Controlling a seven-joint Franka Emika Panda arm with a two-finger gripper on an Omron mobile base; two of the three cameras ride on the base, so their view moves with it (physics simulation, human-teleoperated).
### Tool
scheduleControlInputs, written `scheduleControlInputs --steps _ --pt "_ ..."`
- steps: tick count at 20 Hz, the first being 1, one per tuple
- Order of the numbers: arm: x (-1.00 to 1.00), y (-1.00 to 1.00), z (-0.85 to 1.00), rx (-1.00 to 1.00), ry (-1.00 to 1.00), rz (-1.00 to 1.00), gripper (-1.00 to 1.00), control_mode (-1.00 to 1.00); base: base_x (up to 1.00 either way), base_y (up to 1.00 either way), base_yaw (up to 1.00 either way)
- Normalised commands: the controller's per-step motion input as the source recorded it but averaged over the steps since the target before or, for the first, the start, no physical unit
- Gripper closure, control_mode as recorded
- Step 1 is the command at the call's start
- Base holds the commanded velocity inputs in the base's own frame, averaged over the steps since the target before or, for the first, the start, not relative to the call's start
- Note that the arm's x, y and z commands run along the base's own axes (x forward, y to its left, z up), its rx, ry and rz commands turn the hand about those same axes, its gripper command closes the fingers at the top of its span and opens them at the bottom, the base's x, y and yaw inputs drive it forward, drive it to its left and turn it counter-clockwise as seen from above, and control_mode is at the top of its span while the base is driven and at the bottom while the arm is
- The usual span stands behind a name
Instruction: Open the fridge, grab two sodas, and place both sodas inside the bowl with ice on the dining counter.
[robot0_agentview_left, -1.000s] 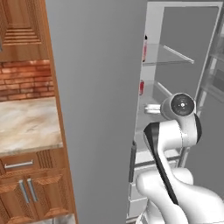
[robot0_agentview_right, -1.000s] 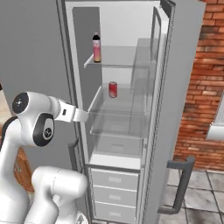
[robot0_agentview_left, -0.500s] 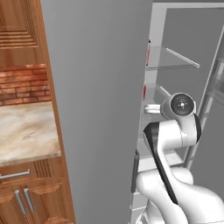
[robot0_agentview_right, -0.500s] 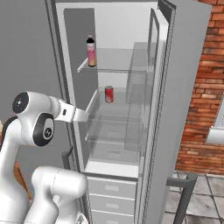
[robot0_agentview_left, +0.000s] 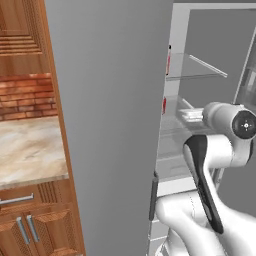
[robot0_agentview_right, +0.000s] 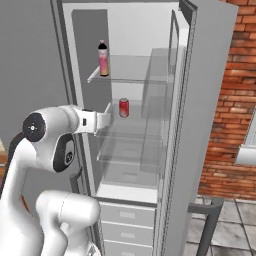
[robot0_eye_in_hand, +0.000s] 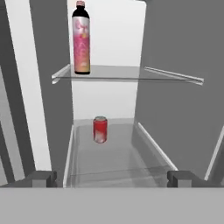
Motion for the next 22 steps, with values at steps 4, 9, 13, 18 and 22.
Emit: scheduleControlInputs --steps 4,9,13,18,22 --pt "0.08 -0.11 0.53 -0.06 -0.21 0.23 -1.00 -1.00 0.00 0.00 0.00" --pt "0.21 0.00 0.53 -0.07 -0.13 0.15 -1.00 -1.00 0.00 0.00 0.00" --pt "0.14 0.00 0.32 -0.08 -0.10 0.03 -1.00 -1.00 0.00 0.00 0.00" --pt "0.09 0.00 0.31 -0.08 -0.09 -0.01 -1.00 -1.00 0.00 0.00 0.00" --pt "0.09 0.00 0.18 -0.01 -0.01 -0.03 -1.00 -1.00 0.00 0.00 0.00"
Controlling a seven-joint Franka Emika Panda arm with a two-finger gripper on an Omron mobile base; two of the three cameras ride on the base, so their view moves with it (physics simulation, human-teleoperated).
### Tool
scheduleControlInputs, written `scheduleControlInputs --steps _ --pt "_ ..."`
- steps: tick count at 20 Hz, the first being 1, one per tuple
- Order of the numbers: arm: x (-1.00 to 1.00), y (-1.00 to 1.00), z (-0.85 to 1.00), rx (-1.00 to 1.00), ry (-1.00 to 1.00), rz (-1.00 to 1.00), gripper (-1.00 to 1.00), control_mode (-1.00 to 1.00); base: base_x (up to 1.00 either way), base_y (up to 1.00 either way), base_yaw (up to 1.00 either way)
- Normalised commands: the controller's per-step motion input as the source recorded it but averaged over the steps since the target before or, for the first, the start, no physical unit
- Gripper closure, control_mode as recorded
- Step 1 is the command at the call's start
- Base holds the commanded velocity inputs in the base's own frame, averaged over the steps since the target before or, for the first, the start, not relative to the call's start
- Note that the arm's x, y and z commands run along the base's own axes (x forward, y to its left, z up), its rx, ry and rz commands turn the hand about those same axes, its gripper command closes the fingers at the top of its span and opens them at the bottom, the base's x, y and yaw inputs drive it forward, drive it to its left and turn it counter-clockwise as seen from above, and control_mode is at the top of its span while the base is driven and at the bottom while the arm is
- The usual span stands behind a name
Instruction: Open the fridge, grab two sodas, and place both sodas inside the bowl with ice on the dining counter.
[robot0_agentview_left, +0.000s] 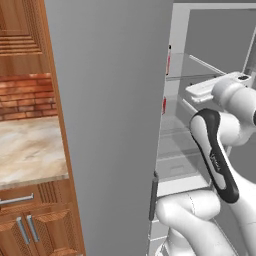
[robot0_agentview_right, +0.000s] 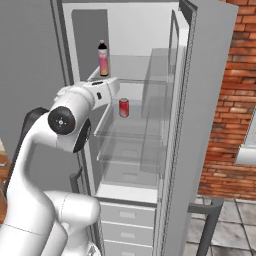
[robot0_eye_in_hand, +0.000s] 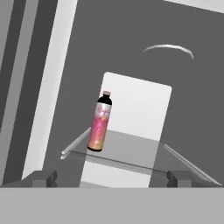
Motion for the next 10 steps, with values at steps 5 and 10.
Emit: scheduleControlInputs --steps 5,10 --pt "0.17 0.00 0.12 0.00 0.03 0.00 -1.00 -1.00 0.00 0.00 0.00" --pt "0.04 -0.01 0.26 0.04 0.01 0.00 -1.00 -1.00 0.00 0.00 0.00"
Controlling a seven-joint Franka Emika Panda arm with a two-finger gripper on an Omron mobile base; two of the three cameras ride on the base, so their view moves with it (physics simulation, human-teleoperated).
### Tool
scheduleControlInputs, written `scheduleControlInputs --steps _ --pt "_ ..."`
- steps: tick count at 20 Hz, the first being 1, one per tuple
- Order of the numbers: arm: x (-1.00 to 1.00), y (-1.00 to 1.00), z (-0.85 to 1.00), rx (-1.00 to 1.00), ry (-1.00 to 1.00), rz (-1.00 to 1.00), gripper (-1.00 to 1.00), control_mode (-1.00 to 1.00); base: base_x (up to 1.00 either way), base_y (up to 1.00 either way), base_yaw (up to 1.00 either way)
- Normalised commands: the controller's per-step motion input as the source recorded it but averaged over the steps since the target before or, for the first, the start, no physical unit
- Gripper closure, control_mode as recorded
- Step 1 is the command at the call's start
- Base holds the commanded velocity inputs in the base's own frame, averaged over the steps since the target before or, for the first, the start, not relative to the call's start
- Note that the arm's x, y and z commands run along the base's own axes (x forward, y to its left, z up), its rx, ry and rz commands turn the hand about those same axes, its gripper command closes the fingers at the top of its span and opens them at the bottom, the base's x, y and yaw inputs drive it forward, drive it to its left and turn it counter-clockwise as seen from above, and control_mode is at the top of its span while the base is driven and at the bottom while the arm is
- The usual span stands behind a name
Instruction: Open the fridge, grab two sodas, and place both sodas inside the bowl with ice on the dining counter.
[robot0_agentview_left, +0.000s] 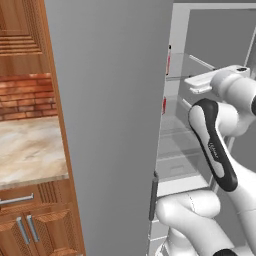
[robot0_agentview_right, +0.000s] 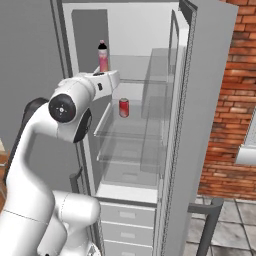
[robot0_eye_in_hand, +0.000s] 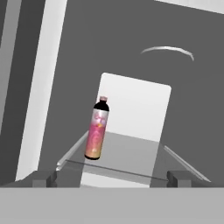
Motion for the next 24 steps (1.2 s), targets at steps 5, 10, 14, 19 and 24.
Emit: scheduleControlInputs --steps 5,10,14,19,24 --pt "0.04 0.00 0.16 0.01 0.00 0.00 -1.00 -1.00 0.00 0.00 0.00" --pt "0.14 0.00 0.05 0.00 0.00 0.00 -1.00 -1.00 0.00 0.00 0.00" --pt "0.26 0.00 0.00 0.00 0.00 0.00 -1.00 -1.00 0.00 0.00 0.00" --pt "0.40 0.00 0.00 0.00 0.00 0.00 -1.00 -1.00 0.00 0.00 0.00" --pt "0.40 0.00 0.00 0.01 0.01 0.06 -1.00 -1.00 0.00 0.00 0.00"
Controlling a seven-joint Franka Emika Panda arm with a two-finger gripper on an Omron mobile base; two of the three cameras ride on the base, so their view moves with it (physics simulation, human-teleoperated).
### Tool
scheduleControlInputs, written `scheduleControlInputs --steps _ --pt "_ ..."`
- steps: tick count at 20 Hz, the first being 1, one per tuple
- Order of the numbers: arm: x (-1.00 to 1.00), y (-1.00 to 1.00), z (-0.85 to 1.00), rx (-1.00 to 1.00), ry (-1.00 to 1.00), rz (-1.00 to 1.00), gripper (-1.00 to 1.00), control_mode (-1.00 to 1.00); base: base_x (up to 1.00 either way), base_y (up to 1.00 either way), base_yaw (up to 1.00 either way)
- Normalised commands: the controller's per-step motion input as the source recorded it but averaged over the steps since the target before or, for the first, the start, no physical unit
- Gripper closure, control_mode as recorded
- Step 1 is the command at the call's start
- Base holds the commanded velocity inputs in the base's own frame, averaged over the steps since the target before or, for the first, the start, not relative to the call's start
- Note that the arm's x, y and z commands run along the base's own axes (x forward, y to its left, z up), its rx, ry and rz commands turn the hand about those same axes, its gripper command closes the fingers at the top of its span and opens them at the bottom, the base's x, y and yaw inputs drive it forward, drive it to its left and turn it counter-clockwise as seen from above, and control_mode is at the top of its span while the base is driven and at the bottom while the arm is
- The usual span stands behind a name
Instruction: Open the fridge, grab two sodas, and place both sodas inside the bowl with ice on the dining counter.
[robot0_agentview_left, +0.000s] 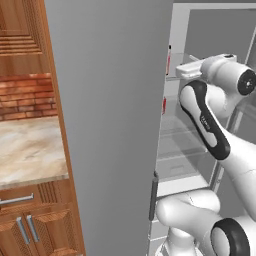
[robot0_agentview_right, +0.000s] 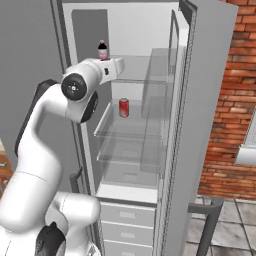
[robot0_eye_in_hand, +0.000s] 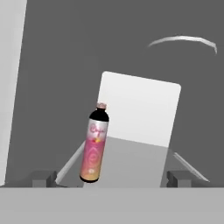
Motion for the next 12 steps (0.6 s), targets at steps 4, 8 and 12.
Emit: scheduleControlInputs --steps 4,8,12 --pt "0.14 -0.03 0.00 0.01 0.00 0.23 -1.00 -1.00 0.00 0.00 0.00" --pt "0.11 -0.01 0.00 0.01 0.00 0.23 -1.00 -1.00 0.00 0.00 0.00" --pt "0.07 -0.09 0.00 0.01 0.00 0.06 -1.00 -1.00 0.00 0.00 0.00"
